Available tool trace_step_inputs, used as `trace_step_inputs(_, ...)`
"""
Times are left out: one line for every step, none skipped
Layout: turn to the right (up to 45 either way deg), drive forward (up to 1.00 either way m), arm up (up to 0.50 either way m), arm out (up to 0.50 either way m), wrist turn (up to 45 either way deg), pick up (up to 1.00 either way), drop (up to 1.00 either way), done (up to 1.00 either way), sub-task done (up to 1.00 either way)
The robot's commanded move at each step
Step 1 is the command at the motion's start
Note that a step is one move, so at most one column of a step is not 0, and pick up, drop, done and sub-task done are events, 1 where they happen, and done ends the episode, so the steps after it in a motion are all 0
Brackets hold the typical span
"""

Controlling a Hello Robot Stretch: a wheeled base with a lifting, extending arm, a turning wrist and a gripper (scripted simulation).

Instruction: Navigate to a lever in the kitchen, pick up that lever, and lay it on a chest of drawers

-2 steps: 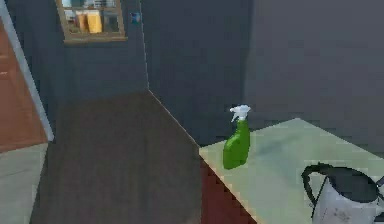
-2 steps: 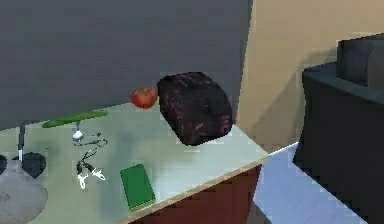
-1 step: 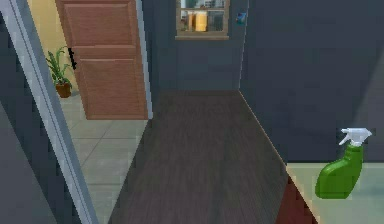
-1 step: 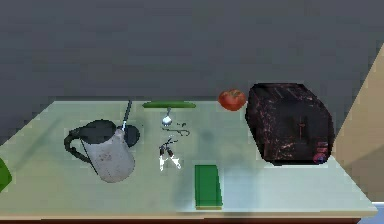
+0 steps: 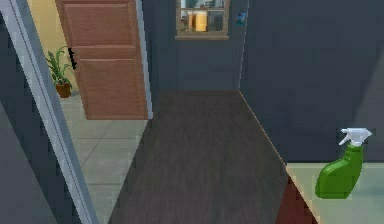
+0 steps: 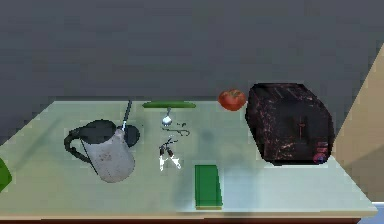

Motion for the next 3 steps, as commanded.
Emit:
trace_step_inputs(0.0,0.00,0.38,0.00,0.0,0.00,0.00,0.00,0.00)
trace_step_inputs(0.0,0.00,0.00,0.18,0.0,0.00,0.00,0.00,0.00)
trace_step_inputs(0.0,0.00,0.00,0.00,45.0,0.00,0.00,0.00,0.00)
